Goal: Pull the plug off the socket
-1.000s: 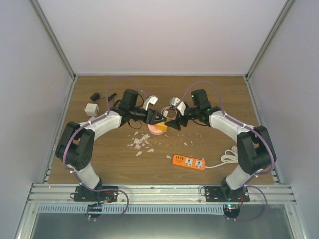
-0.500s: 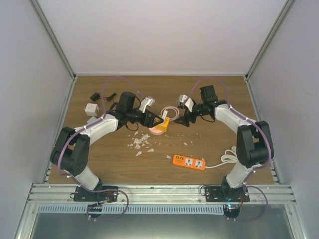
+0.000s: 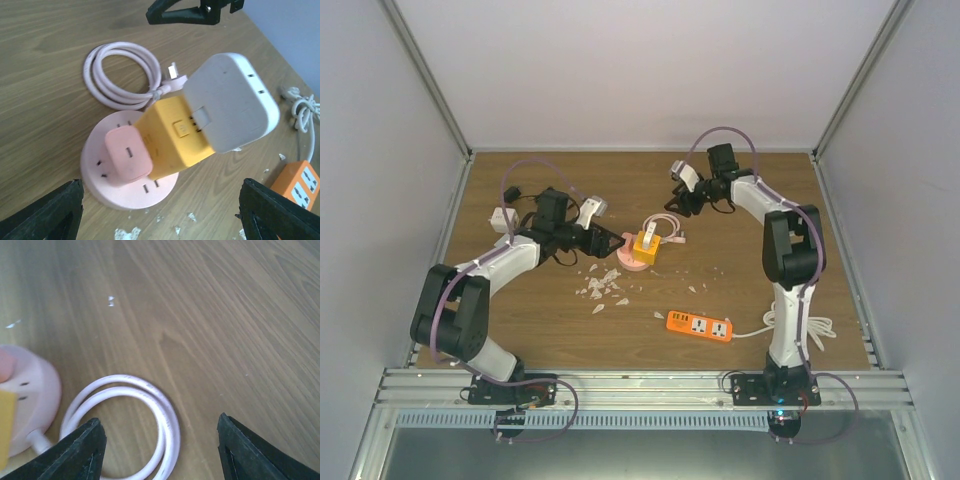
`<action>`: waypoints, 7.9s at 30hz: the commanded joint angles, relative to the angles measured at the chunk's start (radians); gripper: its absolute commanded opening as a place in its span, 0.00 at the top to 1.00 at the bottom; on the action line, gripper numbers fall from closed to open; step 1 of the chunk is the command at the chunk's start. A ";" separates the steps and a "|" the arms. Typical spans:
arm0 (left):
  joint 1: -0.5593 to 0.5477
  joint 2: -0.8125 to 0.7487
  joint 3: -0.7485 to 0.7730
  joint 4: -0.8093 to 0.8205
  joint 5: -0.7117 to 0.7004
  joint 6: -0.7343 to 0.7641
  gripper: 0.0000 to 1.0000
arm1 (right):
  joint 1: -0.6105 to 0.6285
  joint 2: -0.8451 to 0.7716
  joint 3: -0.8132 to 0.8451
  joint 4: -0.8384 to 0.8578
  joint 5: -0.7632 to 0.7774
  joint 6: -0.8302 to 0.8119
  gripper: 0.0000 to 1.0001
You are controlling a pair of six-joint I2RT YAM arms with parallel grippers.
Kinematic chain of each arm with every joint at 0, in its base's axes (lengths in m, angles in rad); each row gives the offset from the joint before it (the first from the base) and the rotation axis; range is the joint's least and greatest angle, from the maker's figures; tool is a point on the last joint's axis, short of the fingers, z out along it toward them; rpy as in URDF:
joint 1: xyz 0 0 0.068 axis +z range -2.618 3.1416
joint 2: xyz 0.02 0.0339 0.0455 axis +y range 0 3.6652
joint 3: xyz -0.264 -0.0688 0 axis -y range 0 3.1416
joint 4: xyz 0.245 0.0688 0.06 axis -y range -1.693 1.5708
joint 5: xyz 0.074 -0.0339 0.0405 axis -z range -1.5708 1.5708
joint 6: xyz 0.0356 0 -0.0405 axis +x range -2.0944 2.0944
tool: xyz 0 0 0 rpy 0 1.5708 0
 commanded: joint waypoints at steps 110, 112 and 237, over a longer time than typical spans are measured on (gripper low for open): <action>-0.085 -0.136 0.025 -0.275 -0.009 0.671 0.69 | 0.371 -0.187 -0.526 0.597 -0.300 0.029 0.45; -0.085 -0.136 0.016 -0.269 -0.010 0.667 0.67 | 0.371 -0.184 -0.525 0.595 -0.293 0.027 0.45; -0.022 -0.098 0.233 -0.096 0.527 0.168 0.95 | 0.227 -0.588 -0.547 0.745 -0.372 0.458 0.00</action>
